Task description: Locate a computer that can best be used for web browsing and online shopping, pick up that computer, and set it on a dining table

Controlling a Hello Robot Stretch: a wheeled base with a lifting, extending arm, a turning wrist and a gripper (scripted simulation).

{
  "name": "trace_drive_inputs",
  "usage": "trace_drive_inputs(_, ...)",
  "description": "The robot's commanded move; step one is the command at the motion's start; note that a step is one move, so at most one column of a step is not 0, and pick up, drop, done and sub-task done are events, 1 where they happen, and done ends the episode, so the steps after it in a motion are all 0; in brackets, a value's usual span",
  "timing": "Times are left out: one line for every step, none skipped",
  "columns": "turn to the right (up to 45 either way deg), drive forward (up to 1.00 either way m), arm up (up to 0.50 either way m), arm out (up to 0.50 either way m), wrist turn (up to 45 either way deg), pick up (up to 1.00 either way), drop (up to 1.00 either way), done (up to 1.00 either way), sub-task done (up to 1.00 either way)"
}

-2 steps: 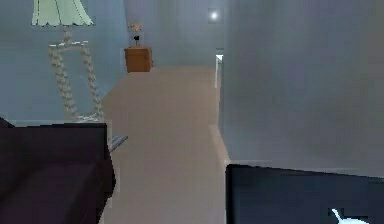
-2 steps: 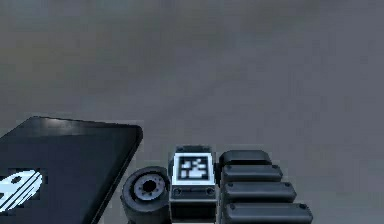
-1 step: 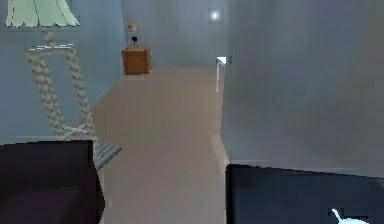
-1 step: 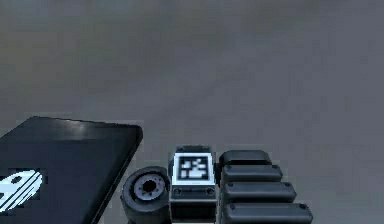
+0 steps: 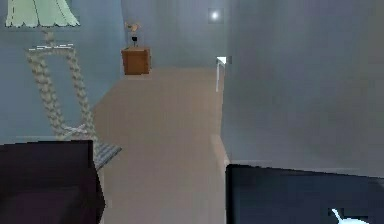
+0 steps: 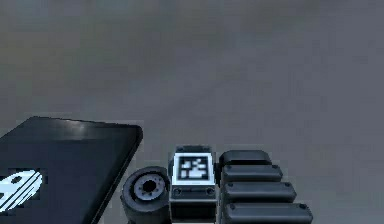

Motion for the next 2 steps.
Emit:
trace_drive_inputs(-6.0,0.0,0.0,0.0,0.0,0.0,0.0,0.0,0.0)
trace_drive_inputs(0.0,1.0,0.0,0.0,0.0,0.0,0.0,0.0,0.0)
